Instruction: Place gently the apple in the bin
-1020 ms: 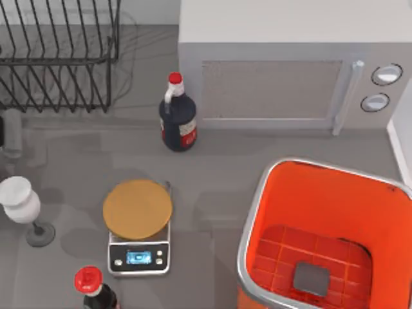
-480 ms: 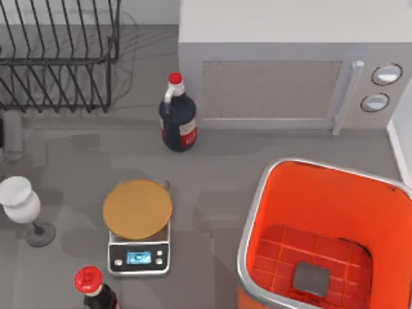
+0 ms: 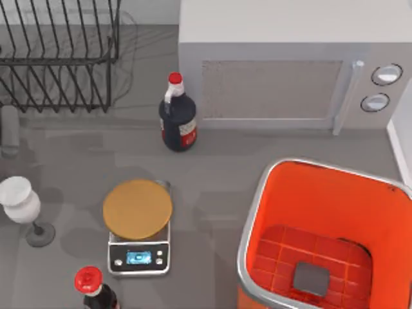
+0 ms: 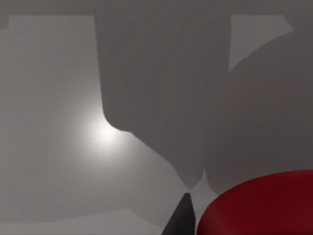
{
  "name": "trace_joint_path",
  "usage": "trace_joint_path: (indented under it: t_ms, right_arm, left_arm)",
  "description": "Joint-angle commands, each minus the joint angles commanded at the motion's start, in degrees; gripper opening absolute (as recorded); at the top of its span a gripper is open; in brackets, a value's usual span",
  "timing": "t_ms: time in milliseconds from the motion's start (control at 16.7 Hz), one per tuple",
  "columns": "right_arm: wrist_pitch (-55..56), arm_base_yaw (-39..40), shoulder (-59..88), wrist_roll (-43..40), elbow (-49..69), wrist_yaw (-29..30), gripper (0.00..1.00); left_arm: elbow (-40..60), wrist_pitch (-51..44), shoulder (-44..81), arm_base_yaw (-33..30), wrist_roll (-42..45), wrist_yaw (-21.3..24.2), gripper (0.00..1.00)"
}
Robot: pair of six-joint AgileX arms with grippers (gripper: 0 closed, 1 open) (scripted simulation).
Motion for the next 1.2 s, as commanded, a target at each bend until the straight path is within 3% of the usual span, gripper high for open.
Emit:
trace_joint_path:
  t_ms: [600,1020,1200]
  right_arm:
    - [0.0,0.0,0.0,0.0,0.0,0.0,1.0]
    - [0.0,0.0,0.0,0.0,0.0,0.0,1.0]
    - [0.0,0.0,0.0,0.0,0.0,0.0,1.0]
  left_arm:
    - [21.6,-28.2,-6.0,-0.5,0.0,0.0,0.0]
    - [23.1,-29.6,-6.3,-0.7,0.5,0.0,0.0]
    - [25.6,-30.6,-4.7,-4.6,5.9,0.0,0.0]
